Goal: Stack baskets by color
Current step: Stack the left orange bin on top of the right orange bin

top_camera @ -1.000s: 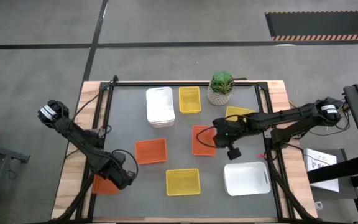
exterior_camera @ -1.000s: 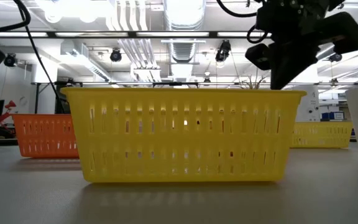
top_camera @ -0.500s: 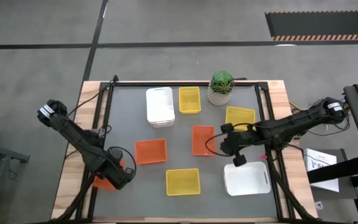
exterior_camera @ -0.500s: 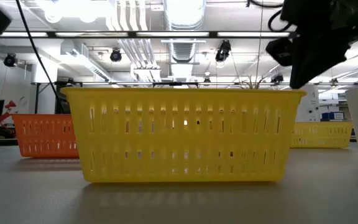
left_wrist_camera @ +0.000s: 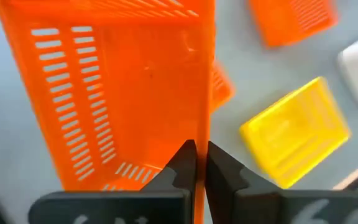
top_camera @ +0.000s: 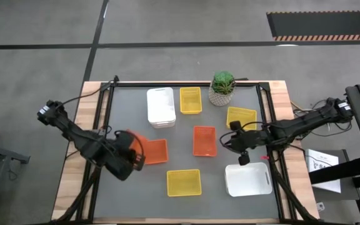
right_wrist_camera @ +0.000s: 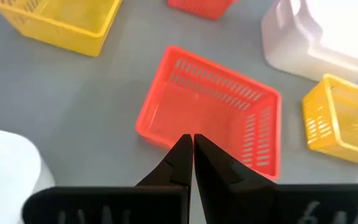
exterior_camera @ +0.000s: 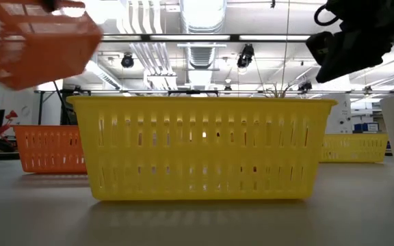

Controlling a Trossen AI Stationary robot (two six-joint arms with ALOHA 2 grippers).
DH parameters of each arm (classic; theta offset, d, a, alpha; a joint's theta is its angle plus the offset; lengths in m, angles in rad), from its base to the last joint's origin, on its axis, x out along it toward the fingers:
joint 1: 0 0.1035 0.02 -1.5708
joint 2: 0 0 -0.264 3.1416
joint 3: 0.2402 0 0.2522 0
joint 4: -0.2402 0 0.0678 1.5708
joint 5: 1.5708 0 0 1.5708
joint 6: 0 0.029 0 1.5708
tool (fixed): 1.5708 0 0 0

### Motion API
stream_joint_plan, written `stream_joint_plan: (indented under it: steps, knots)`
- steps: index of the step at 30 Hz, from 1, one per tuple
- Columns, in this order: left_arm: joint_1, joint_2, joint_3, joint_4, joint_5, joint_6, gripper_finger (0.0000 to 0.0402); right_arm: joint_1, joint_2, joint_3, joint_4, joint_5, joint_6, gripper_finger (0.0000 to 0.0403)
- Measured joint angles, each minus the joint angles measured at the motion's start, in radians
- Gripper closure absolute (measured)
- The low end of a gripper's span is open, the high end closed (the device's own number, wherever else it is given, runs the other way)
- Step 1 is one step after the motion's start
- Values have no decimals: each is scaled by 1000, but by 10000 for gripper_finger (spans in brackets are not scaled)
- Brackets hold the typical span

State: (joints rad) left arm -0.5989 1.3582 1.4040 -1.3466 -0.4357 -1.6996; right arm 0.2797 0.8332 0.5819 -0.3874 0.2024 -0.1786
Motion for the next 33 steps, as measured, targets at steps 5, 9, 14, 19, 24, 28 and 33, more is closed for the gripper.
stream_joint_plan:
  steps: [5,9,14,19,24,28,33]
  knots:
    - [101,3,35,204,-124,213,401,0,-38,-16,48,11,-75,394]
    - [187,3,28,499,-115,484,401,0,-58,-15,52,10,-73,394]
    - [248,26,3,863,-110,832,401,0,-69,-15,38,8,-31,394]
    - [297,82,3,978,-95,952,401,10,-85,-14,-12,8,4,394]
    - [348,175,4,970,-6,924,401,24,-126,-14,-56,8,30,394]
    - [383,270,19,981,111,919,402,23,-178,-14,-47,9,-58,394]
    - [419,382,64,972,183,892,402,21,-251,-14,2,11,-120,394]
